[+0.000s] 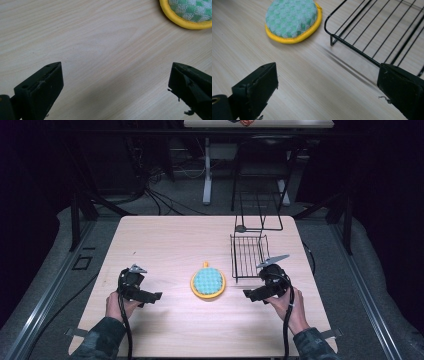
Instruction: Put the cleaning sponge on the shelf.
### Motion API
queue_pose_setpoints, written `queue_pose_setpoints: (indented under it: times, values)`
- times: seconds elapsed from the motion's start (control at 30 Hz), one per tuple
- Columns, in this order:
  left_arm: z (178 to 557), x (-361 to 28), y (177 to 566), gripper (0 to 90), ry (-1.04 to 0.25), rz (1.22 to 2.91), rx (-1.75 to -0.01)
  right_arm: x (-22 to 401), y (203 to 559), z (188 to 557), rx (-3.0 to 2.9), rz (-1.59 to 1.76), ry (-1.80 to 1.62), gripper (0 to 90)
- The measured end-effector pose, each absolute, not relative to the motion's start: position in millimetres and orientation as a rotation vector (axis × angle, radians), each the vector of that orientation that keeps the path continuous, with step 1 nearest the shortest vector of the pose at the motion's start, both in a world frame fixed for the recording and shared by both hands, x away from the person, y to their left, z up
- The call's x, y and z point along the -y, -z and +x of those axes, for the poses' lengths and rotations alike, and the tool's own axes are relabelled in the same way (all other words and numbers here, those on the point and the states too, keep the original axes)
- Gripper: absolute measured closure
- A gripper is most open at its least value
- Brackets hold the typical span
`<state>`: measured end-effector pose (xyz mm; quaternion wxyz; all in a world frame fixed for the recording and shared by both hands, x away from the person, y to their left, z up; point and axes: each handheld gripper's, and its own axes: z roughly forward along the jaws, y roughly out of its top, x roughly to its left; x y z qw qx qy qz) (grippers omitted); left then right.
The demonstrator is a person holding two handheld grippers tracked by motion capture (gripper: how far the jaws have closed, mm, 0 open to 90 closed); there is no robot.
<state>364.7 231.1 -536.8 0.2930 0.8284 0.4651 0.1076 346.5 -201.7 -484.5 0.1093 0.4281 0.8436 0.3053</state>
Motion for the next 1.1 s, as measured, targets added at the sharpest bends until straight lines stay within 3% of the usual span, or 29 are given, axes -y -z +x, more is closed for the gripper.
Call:
queue_pose_setpoints:
  times: [1.1]
  values:
    - [365, -230, 538, 0.0, -0.264, 2.229, -1.226, 116, 495, 386, -2.607, 1.135, -0.919, 0.0]
